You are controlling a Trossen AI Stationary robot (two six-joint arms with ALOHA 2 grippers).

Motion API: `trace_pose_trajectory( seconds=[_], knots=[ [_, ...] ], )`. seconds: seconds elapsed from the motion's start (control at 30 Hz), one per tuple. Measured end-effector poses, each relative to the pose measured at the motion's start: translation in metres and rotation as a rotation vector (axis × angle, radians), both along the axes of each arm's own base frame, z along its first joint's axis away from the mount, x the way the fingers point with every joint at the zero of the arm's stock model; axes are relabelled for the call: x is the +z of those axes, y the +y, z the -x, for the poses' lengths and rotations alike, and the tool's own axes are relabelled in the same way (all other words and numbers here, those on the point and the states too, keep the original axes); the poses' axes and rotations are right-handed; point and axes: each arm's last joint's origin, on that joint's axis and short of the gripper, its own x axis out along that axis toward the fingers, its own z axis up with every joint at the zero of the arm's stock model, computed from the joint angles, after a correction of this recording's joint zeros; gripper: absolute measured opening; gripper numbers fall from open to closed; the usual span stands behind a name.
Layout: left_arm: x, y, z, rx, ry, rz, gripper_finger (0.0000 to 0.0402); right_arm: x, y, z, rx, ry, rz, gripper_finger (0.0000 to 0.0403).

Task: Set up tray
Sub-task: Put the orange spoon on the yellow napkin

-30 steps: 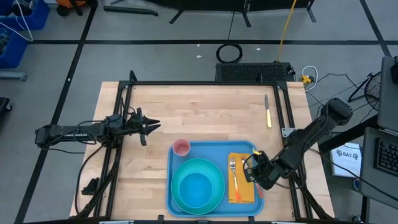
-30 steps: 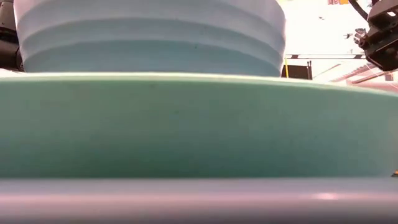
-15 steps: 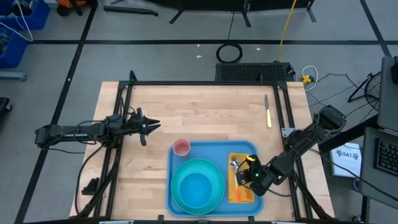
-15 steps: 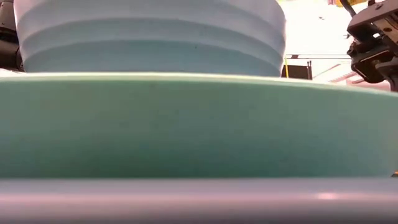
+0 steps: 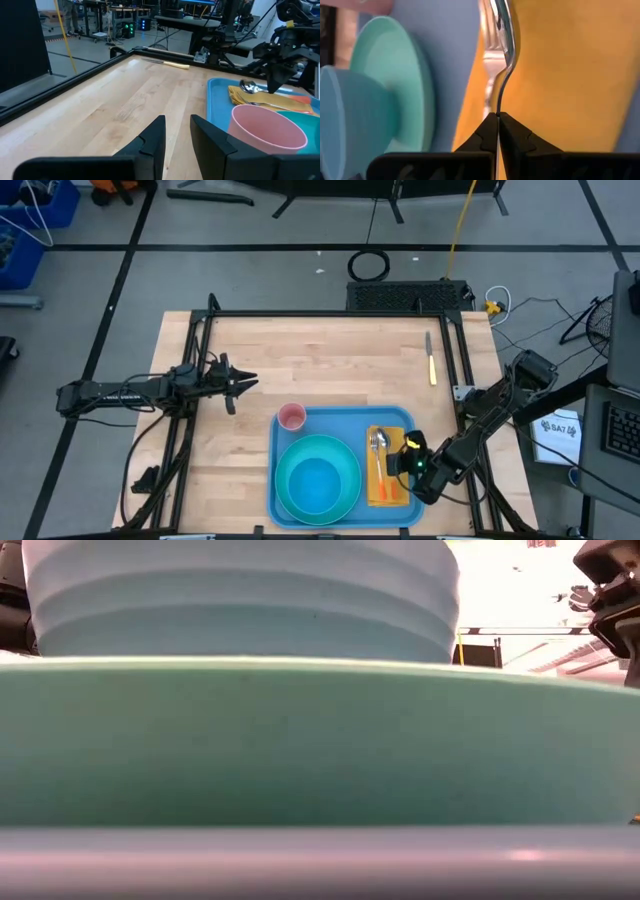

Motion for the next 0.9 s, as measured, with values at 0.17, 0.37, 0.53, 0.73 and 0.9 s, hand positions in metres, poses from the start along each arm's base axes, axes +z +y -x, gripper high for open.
trace_pose_trajectory(
  seconds=[0.17, 0.37, 0.53, 0.73, 0.9],
  knots=[
    [0.000, 0.000, 0.000, 0.000, 0.000, 0.000, 0.0093, -0.002, -0.003, 0.003, -0.010, 0.031, 0.031, 0.0000],
    [0.000, 0.000, 0.000, 0.000, 0.000, 0.000, 0.0093, -0.002, -0.003, 0.003, -0.011, 0.034, 0.026, 0.0000],
    [0.000, 0.000, 0.000, 0.000, 0.000, 0.000, 0.0093, -0.002, -0.003, 0.004, -0.016, 0.032, 0.018, 0.0000],
    [0.000, 0.000, 0.000, 0.000, 0.000, 0.000, 0.0093, -0.011, 0.003, -0.001, -0.012, 0.032, -0.004, 0.0000],
    [0.000, 0.000, 0.000, 0.000, 0.001, 0.000, 0.0093, -0.022, 0.006, -0.005, -0.019, 0.043, -0.004, 0.0000]
  ],
)
